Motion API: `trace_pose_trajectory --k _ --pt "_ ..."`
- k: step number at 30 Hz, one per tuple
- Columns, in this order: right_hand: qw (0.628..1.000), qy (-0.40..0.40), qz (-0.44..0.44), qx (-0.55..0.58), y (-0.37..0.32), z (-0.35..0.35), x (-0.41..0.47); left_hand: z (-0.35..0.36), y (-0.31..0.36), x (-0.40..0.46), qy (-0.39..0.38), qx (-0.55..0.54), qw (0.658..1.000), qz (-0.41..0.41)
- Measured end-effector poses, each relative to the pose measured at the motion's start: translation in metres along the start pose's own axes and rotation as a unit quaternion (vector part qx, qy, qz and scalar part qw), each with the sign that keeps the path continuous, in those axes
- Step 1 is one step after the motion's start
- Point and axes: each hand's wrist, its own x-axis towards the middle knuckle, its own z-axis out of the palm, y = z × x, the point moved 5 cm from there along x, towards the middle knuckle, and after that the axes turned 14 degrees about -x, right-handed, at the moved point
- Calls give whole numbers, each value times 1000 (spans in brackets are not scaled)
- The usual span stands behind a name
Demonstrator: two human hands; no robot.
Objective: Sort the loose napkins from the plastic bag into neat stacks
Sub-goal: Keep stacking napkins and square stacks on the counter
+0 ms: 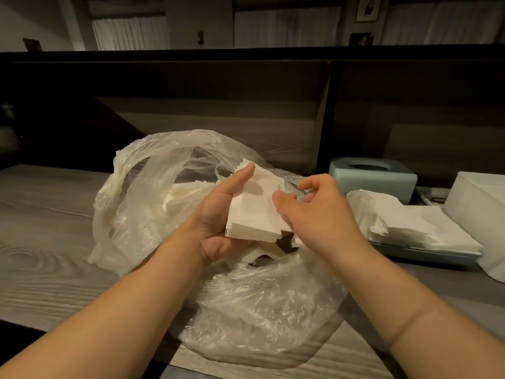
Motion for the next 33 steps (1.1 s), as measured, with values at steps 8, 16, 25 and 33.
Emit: trace_pose_trajectory --k 8,16,25,33 --pt "992 -26 -82 -91 -8 5 -7 1 -1 0 -2 89 996 -2" --pt "991 -114 0 68 -6 7 -7 4 -3 -1 -27 138 990 22" --pt "989 -97 15 106 0 -1 4 3 0 -1 -10 46 999 5" --pt "981 -107 50 155 1 4 -1 8 -5 -5 -36 59 997 -18"
